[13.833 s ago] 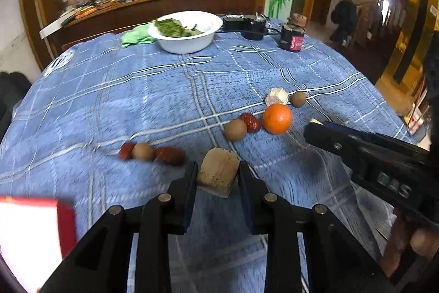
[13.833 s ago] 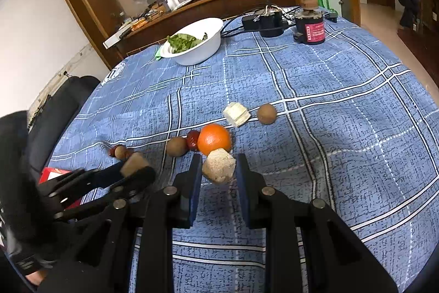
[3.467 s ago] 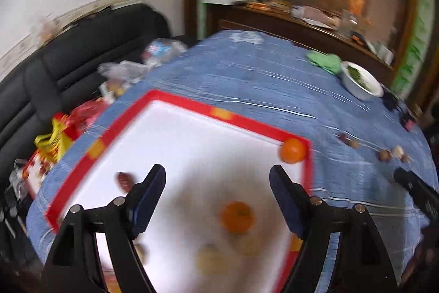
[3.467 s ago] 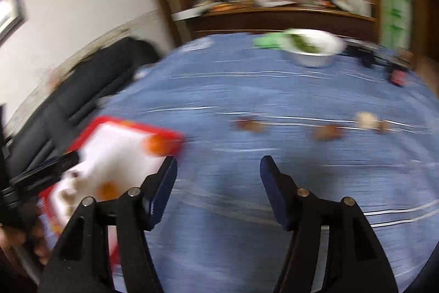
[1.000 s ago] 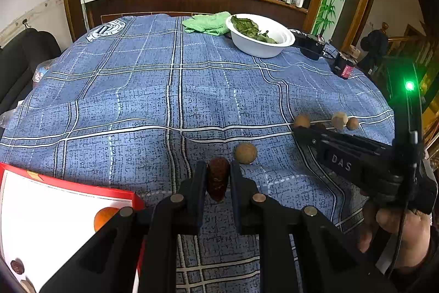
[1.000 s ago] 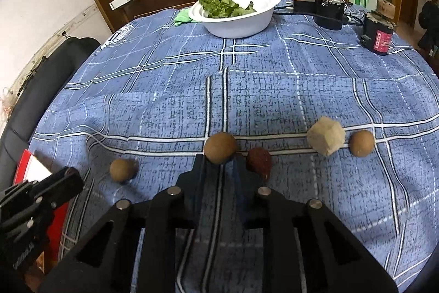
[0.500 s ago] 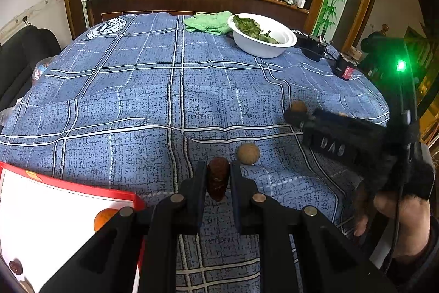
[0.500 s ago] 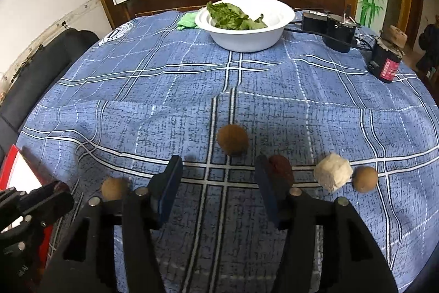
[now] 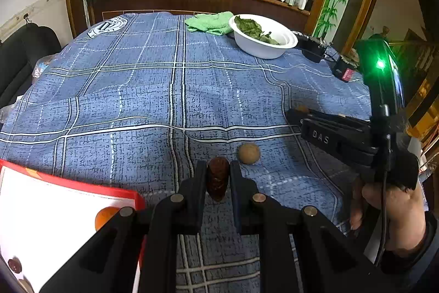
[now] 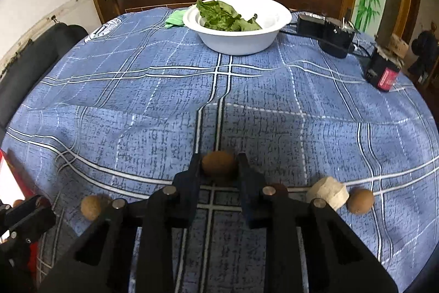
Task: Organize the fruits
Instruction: 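Grasp a brown round fruit with the right gripper while the left gripper holds the date, then carry the brown fruit and date over the tray and open both grippers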
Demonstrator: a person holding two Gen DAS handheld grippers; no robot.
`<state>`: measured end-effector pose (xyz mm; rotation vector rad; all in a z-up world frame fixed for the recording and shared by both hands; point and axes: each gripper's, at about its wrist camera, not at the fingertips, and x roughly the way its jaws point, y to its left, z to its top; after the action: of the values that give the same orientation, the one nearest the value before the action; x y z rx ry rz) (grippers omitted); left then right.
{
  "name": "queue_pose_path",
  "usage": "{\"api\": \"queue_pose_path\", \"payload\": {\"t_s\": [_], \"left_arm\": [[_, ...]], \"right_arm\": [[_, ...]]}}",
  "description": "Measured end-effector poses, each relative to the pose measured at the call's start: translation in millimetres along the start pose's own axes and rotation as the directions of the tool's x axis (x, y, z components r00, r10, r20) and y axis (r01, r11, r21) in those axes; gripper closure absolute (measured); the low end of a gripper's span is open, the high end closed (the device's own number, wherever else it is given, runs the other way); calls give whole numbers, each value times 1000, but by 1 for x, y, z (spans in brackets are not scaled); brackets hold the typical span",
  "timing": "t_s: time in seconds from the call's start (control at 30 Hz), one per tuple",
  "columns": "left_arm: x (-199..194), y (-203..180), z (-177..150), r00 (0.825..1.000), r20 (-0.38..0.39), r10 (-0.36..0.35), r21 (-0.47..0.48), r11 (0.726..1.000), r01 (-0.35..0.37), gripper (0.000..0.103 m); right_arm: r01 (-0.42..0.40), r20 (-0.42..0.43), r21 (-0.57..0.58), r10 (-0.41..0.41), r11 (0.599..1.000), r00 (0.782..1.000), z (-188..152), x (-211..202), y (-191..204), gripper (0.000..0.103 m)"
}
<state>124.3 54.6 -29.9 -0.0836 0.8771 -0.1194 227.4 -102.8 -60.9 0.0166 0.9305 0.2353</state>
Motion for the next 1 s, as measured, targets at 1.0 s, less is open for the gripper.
{"api": "queue_pose_path", "payload": {"t_s": [1.0], "left_arm": [[-153,28,-109,986,163,37,-65,998,-26,88]], "right_arm": [[-320,112,-118,333,940,936,-134,-164,75,76]]}}
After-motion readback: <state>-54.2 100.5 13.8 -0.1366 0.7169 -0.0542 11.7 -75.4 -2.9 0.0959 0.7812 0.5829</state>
